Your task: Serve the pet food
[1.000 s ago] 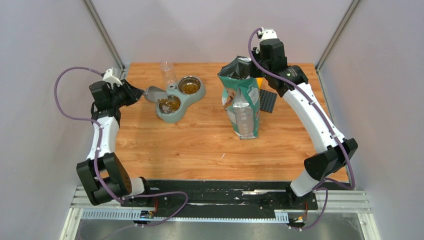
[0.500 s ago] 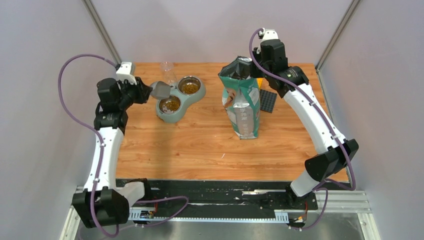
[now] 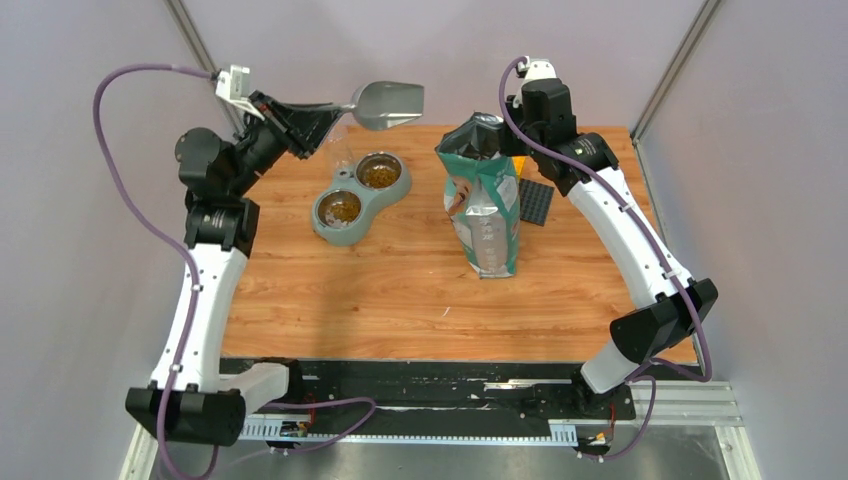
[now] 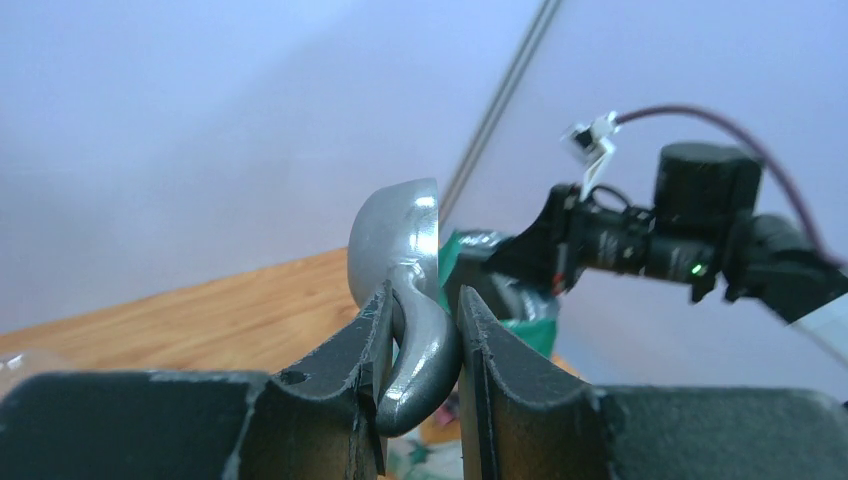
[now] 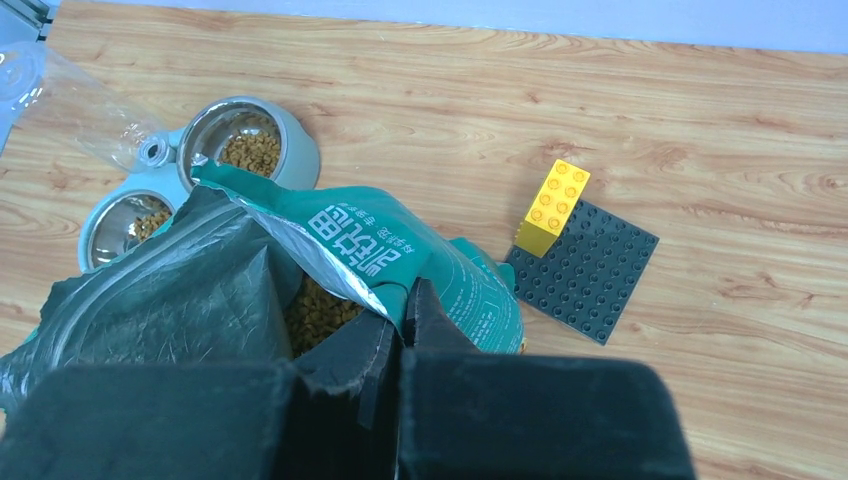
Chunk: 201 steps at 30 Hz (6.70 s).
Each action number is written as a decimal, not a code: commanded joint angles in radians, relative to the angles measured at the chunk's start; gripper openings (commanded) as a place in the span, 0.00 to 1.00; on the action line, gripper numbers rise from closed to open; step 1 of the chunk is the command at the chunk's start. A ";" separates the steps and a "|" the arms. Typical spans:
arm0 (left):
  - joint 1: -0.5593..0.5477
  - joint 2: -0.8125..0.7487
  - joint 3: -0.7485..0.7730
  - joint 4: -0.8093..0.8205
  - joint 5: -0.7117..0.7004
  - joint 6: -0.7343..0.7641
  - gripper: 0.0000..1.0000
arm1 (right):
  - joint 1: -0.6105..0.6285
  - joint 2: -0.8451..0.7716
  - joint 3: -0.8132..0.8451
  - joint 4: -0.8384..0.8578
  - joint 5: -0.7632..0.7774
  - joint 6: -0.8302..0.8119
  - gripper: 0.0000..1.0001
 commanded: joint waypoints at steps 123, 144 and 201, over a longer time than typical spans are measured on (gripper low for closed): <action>-0.115 0.489 0.410 -0.212 0.283 -0.579 0.00 | 0.026 -0.077 -0.023 0.135 0.083 0.006 0.00; -0.090 0.457 0.378 -0.183 0.217 -0.657 0.00 | 0.020 -0.089 -0.029 0.146 0.082 0.001 0.00; 0.202 0.221 -0.240 0.143 -0.170 -0.651 0.00 | 0.003 -0.097 -0.038 0.171 0.090 -0.033 0.00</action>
